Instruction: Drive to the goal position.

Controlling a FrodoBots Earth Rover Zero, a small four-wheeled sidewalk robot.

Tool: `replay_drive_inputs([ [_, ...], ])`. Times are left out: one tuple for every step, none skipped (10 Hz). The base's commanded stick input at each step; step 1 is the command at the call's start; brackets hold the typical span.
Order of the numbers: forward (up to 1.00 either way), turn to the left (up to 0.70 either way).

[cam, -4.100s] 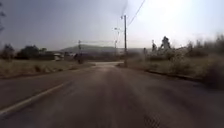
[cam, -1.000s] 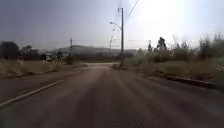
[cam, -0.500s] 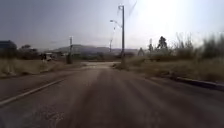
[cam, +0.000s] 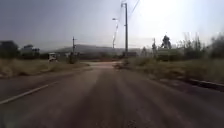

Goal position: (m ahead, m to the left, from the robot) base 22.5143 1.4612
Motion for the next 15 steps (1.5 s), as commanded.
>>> replay_drive_inputs([
  [1.00, 0.00],
  [1.00, 0.00],
  [1.00, 0.00],
  [1.00, 0.00],
  [1.00, 0.00],
  [1.00, 0.00],
  [1.00, 0.00],
  [1.00, 0.00],
  [1.00, 0.00],
  [1.00, 0.00],
  [1.00, 0.00],
  [1.00, 0.00],
  [1.00, 0.00],
  [1.00, 0.00],
  [1.00, 0.00],
])
